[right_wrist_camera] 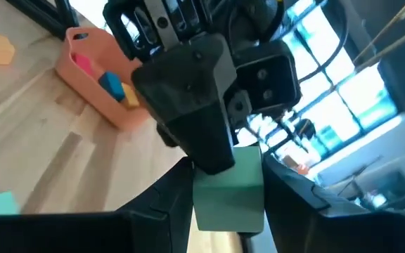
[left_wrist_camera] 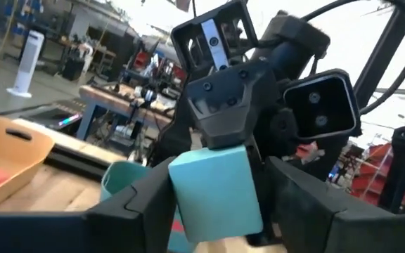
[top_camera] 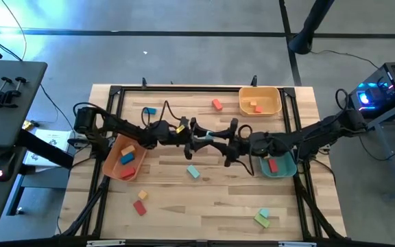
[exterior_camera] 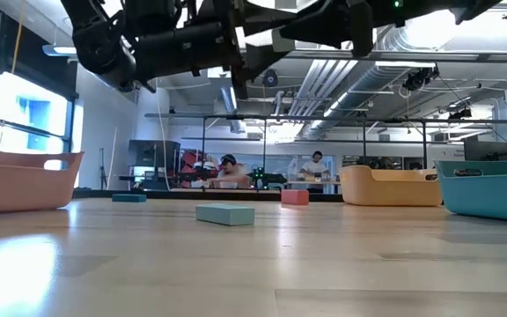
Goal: Sort blocks by size
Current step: Put the top light blue cube block into the yellow bin
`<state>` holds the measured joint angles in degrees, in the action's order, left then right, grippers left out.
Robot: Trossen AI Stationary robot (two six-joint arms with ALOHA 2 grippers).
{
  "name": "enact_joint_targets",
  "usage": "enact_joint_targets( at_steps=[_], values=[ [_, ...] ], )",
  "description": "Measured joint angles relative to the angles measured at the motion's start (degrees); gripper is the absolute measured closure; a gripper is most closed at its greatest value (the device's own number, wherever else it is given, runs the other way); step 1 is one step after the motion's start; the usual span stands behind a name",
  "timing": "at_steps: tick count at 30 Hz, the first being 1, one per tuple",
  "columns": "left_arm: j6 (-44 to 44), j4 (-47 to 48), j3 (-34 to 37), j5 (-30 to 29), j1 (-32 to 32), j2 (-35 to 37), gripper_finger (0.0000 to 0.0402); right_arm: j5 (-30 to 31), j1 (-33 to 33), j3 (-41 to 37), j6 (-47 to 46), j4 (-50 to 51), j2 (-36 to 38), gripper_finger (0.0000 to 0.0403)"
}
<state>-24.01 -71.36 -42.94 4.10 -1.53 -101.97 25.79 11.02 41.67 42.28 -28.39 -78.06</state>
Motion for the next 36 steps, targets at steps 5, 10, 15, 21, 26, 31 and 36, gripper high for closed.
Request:
enact_joint_targets(
  at_steps=[5,10,15,21,26,31,36],
  values=[
    [-1.42,2.30,0.04,2.77,-0.94,-0.04,0.0182,1.08,1.47,0.07,-7.40,6.77,0.09,0.0268],
    [-2.87,1.71,-0.15,4.84,-1.74,0.26,0.0174,2.80,2.62,-0.19,-13.33,15.31,0.78,0.0268],
    [-2.75,2.48,-0.04,4.57,-2.06,0.13,0.0174,9.89,3.25,-0.15,-21.05,27.74,5.33,0.0268],
    [-2.71,3.12,-0.04,4.25,-2.65,0.13,0.0174,12.19,-4.88,-1.64,-33.27,46.05,14.76,0.0268],
    [-2.29,3.07,-0.04,3.89,-2.63,0.13,0.0174,9.73,-17.54,-6.65,-37.61,46.66,19.51,0.0268],
    [-2.29,3.17,-0.04,3.87,-2.42,0.13,0.0174,1.34,-31.86,-8.48,-39.50,38.48,18.53,0.0268],
    [-2.29,3.20,-0.04,3.87,-2.41,0.13,0.0174,-5.12,-42.39,-8.74,-38.81,30.17,13.54,0.0268]
  ],
)
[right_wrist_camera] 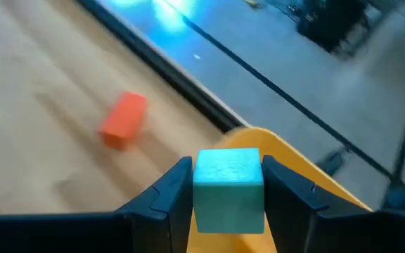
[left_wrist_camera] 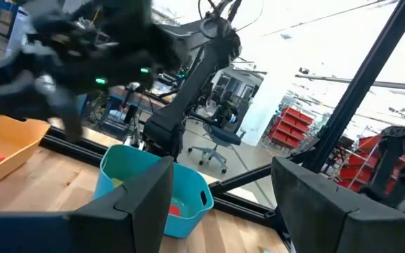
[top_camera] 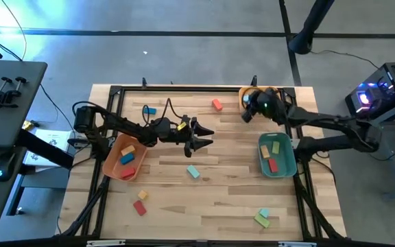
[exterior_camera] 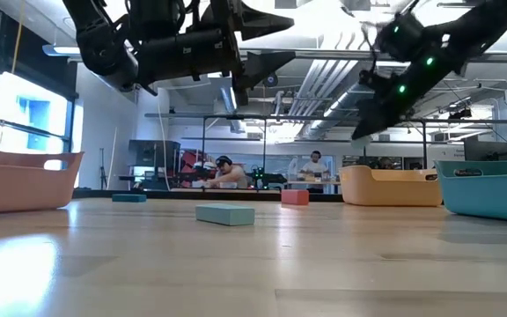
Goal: Sort blocks by size
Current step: Put the top light blue cube block into the yellow bin
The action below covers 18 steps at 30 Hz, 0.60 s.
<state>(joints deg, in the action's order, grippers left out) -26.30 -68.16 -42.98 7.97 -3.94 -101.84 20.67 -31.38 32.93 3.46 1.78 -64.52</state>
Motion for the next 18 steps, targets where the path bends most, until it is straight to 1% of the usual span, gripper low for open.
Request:
enact_joint_targets(
  at_steps=[4,7,13,18],
  values=[
    [0.00,0.13,0.00,-0.04,0.02,-0.02,0.0174,-3.41,-6.10,-0.02,-0.66,-2.21,-5.31,0.0267],
    [0.03,0.24,0.00,-0.09,0.02,-0.02,0.0174,-5.84,-8.96,0.00,-1.07,-4.58,-8.90,0.0267],
    [0.57,0.56,0.00,-0.09,0.02,-0.02,0.0174,-7.27,-11.33,-0.02,-3.23,-8.26,-14.31,0.0246],
    [0.61,0.99,0.02,-0.09,0.02,-0.04,0.0174,-7.24,-13.07,0.00,-3.26,-9.13,-16.78,0.0224]
  ],
)
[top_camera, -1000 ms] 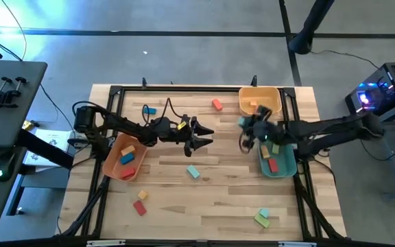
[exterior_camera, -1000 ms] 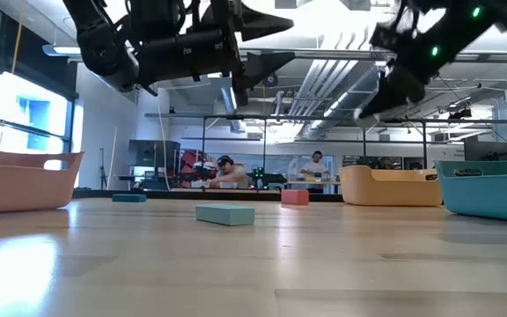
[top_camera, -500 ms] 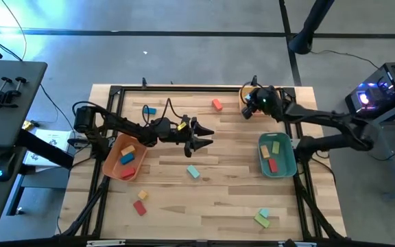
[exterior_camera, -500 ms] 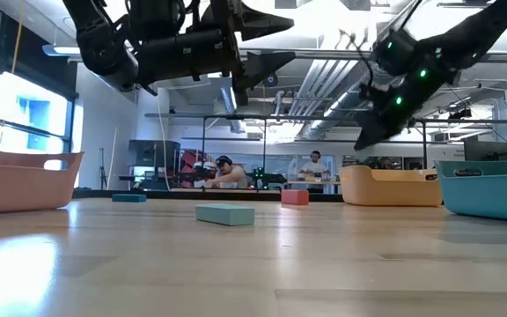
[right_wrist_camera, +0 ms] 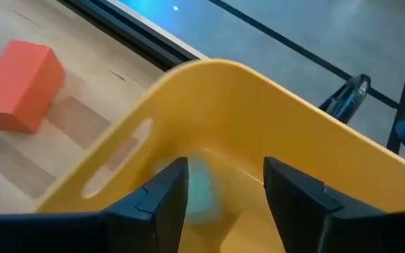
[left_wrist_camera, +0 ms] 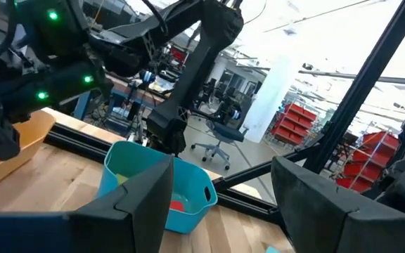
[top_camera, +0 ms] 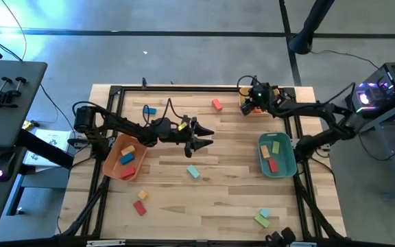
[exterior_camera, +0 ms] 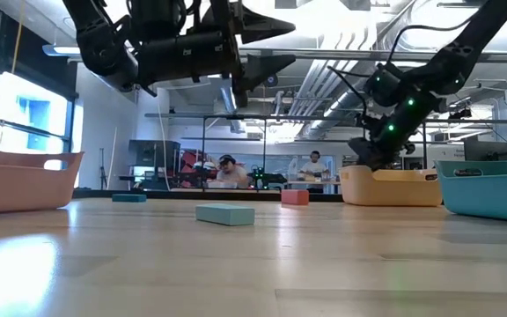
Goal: Sort blocks by size
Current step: Put the top light blue cube block into the yellow bin, then put the thin light blue rectangular block into the green bin
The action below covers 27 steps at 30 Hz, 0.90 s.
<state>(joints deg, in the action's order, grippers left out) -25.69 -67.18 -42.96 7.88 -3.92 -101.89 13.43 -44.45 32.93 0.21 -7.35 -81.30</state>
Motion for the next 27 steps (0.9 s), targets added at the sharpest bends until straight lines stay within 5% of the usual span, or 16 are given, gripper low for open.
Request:
enact_joint_targets(
  at_steps=[6,13,20,27],
  values=[
    [-0.05,0.55,0.00,-0.09,0.00,0.00,0.0174,0.02,-0.96,-0.02,3.04,0.25,2.83,0.0214],
    [-0.07,0.60,0.00,-0.35,0.03,0.00,0.0174,-0.53,2.37,0.00,4.13,3.66,14.50,0.0213],
    [2.04,1.58,0.02,-5.84,1.68,-0.02,0.0174,-6.65,14.45,0.00,1.09,8.74,21.82,0.0212],
    [3.30,1.59,0.02,-7.34,2.64,-0.02,0.0174,-5.87,30.58,0.00,-1.00,7.38,20.14,0.0212]
  ],
)
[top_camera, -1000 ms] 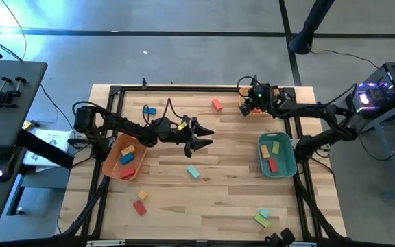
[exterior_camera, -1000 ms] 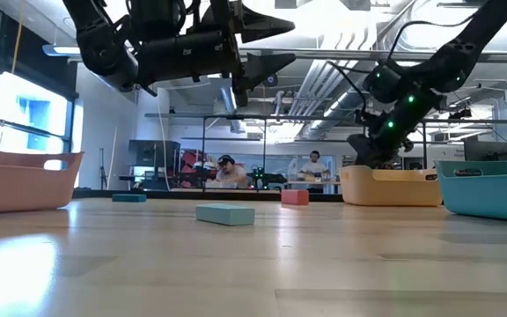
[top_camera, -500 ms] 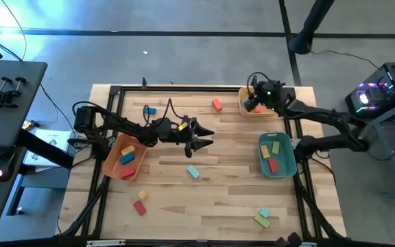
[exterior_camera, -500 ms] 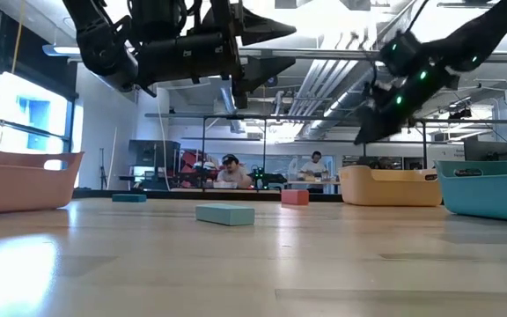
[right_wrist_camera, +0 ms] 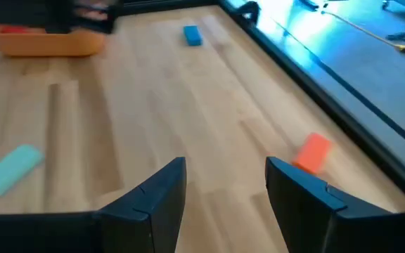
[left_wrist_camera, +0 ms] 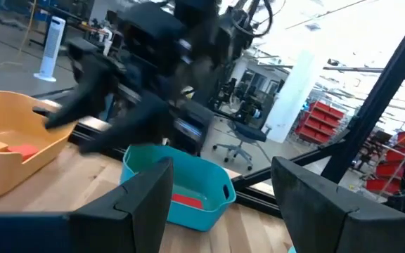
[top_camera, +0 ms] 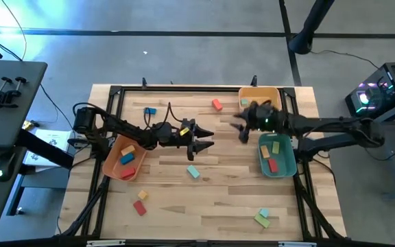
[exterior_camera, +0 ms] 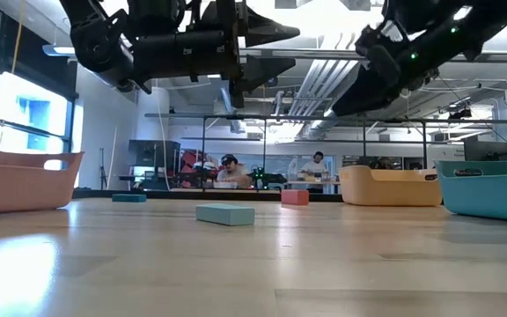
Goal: Sort blocks by size
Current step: Put the thin light blue rectangular block into the green bin
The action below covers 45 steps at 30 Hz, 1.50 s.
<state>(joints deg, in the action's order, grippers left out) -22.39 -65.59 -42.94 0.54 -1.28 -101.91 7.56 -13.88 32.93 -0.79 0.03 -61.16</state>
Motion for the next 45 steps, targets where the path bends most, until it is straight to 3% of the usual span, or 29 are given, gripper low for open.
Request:
enact_joint_targets(
  at_steps=[6,10,34,39,45],
  values=[
    [-0.02,-0.11,0.00,-1.25,0.00,0.00,0.0174,9.28,9.15,0.00,-0.78,-2.22,-4.02,0.0212],
    [-0.02,-0.08,0.00,-1.27,0.00,0.00,0.0174,11.53,11.29,0.00,-0.93,-3.54,-6.74,0.0212],
    [-0.02,1.31,0.00,-1.23,0.12,0.00,0.0174,10.50,11.68,0.00,-1.98,-4.64,-10.52,0.0212],
    [-0.71,5.36,0.00,0.84,0.17,0.41,0.0174,5.46,11.66,0.00,-4.55,-5.56,-11.76,0.0212],
    [3.31,13.56,0.00,-0.99,0.07,2.84,0.0174,5.79,11.62,-0.01,-3.95,-9.58,-16.95,0.0212]
  ],
)
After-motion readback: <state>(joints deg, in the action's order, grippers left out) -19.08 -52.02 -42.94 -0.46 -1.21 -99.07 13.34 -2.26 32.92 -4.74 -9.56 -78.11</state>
